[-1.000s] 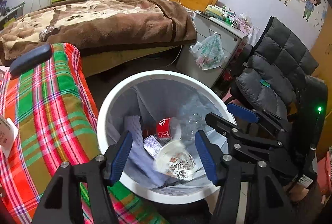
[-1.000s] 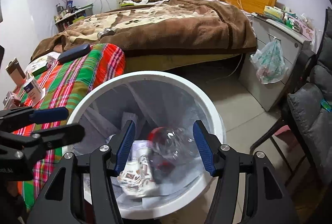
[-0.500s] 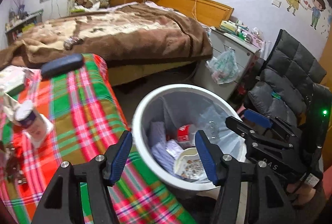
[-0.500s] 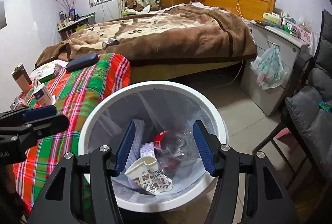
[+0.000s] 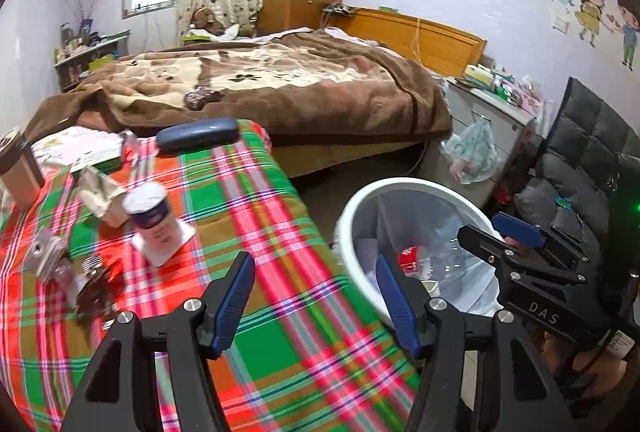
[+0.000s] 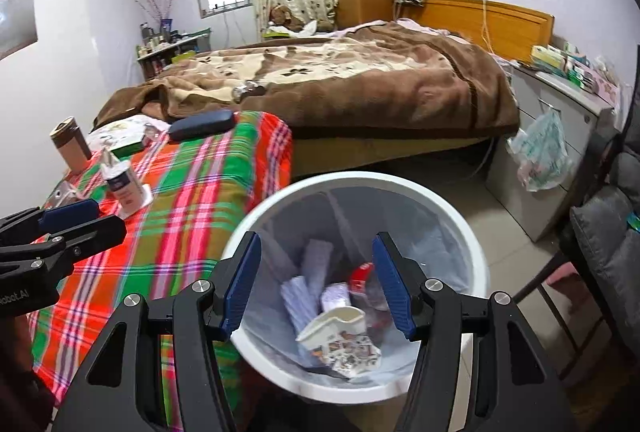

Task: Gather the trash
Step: 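Move both tools back over the table toward the remaining items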

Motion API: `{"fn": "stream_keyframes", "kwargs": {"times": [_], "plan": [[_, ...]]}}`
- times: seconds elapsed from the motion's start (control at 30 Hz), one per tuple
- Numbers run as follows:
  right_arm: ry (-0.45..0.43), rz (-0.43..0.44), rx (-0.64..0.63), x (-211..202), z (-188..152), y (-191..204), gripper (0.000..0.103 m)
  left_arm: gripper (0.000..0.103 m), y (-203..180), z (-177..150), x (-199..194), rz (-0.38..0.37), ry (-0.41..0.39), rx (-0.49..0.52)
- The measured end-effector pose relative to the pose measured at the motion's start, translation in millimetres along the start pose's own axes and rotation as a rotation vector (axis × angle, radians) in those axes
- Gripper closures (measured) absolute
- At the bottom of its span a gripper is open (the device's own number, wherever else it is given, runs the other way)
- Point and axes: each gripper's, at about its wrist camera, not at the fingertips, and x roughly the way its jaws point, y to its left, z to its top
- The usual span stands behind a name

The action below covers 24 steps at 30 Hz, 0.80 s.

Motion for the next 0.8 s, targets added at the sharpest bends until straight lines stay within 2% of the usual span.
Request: {"fn": "stream_keyframes", "kwargs": {"times": [0.5, 0.8], "plan": [[0.008, 0.127, -0.117, 15, -1, 73, 0.044, 0.040, 93, -26, -38, 0.183, -0.039, -0.121], [0.046, 0.198, -0.177, 29, 1, 106, 0.044, 0.040, 156, -39, -47, 0.221, -0.033, -0.209]]}}
